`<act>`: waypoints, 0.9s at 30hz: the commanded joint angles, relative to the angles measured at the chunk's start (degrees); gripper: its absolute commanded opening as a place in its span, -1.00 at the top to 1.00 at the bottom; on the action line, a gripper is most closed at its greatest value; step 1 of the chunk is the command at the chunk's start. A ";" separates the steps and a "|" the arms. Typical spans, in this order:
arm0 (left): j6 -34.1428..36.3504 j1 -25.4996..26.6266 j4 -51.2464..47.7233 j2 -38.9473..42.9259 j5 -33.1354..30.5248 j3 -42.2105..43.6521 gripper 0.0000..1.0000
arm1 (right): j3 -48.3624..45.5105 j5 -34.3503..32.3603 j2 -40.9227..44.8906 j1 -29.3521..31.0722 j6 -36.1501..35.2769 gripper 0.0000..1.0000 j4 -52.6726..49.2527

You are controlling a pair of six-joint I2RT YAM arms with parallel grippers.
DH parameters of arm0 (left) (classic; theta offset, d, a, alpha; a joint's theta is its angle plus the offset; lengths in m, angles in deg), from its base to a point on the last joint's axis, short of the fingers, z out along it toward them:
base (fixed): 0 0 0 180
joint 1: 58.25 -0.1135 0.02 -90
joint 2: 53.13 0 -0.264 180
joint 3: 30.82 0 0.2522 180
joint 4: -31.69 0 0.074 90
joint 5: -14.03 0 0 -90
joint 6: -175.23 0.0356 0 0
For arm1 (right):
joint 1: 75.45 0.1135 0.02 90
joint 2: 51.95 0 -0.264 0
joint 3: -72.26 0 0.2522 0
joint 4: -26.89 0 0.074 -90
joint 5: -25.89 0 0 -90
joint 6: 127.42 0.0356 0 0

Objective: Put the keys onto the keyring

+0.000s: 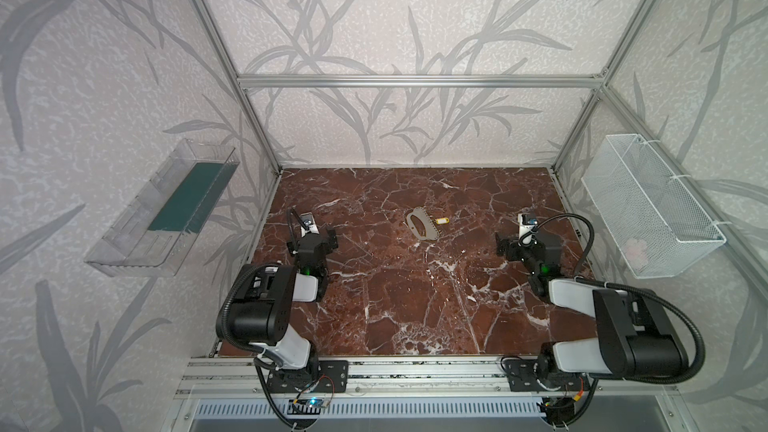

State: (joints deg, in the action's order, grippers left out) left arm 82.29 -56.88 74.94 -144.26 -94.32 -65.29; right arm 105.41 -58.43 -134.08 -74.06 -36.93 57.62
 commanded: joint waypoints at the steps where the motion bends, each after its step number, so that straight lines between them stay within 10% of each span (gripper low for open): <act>1: 0.57 0.06 -0.14 0.60 -0.37 -0.13 -0.98 | -3.00 1.55 -4.08 -0.33 -1.62 -0.98 17.59; 4: 0.57 0.12 -0.10 0.67 -0.42 -0.14 -0.98 | -4.38 6.33 -11.35 -0.54 -2.48 -0.99 27.63; 27: 0.57 0.07 -0.24 0.61 -0.36 -0.20 -0.98 | 1.14 8.61 -9.17 -0.30 -4.24 -0.98 14.26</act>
State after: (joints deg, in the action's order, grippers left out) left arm 82.29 -56.88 74.92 -144.26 -94.32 -65.29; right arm 105.31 -50.48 -143.39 -74.39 -40.20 71.52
